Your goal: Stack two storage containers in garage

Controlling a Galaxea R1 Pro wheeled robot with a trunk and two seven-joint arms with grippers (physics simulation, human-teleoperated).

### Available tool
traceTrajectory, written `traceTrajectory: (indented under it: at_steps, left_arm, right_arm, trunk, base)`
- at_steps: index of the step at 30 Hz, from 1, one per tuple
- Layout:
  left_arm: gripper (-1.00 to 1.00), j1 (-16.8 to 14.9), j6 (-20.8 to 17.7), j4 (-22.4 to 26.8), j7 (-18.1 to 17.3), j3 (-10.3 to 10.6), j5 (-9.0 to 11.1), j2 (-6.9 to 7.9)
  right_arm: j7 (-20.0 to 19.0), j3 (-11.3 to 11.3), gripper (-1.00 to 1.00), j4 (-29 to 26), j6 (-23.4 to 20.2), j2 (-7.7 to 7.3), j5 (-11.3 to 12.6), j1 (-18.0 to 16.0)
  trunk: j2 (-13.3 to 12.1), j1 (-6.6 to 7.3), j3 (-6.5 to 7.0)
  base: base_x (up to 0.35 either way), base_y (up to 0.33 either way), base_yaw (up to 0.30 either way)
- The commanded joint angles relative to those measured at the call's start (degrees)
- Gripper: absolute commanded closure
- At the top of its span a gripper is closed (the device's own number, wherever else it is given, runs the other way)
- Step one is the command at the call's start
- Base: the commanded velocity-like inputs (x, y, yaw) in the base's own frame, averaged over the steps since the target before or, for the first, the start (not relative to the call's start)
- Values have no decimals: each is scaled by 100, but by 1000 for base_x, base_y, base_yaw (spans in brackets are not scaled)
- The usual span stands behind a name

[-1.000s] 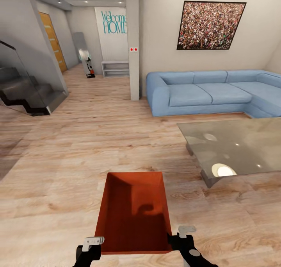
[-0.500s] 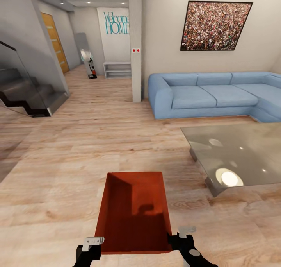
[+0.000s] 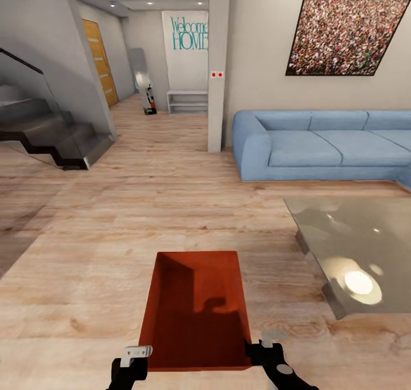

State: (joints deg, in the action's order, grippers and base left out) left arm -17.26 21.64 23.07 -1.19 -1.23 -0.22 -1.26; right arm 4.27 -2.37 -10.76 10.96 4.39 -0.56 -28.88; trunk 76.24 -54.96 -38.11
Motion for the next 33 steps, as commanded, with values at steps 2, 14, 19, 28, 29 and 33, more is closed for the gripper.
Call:
traceTrajectory:
  at_steps: [2,14,19,28,29,33]
  left_arm:
    - [100,-6,16,2,49,-88,48,3]
    - [100,-6,16,3,49,-88,48,3]
    - [100,-6,16,4,48,-88,48,3]
    - [100,-6,16,4,49,-88,50,3]
    - [100,-6,16,4,49,-88,51,3]
    - [100,-6,16,4,49,-88,53,3]
  right_arm:
    - [66,52,100,3,21,-88,3,-3]
    - [66,52,100,4,21,-88,3,-3]
    - [66,52,100,4,21,-88,3,-3]
    - [66,52,100,2,21,-88,3,-3]
    - [66,52,100,0,21,-88,3,-3]
    - [66,52,100,-1,21,-88,3,-3]
  trunk:
    - [2,-3,-4]
    - [2,-3,-4]
    - [2,-3,-4]
    - [2,-3,-1]
    - [2,-3,3]
    - [2,-3,30]
  base:
    - [345,0,285]
    - [345,0,288]
    - [346,0,289]
    - [346,0,139]
    - [346,0,19]
    - [346,0,8]
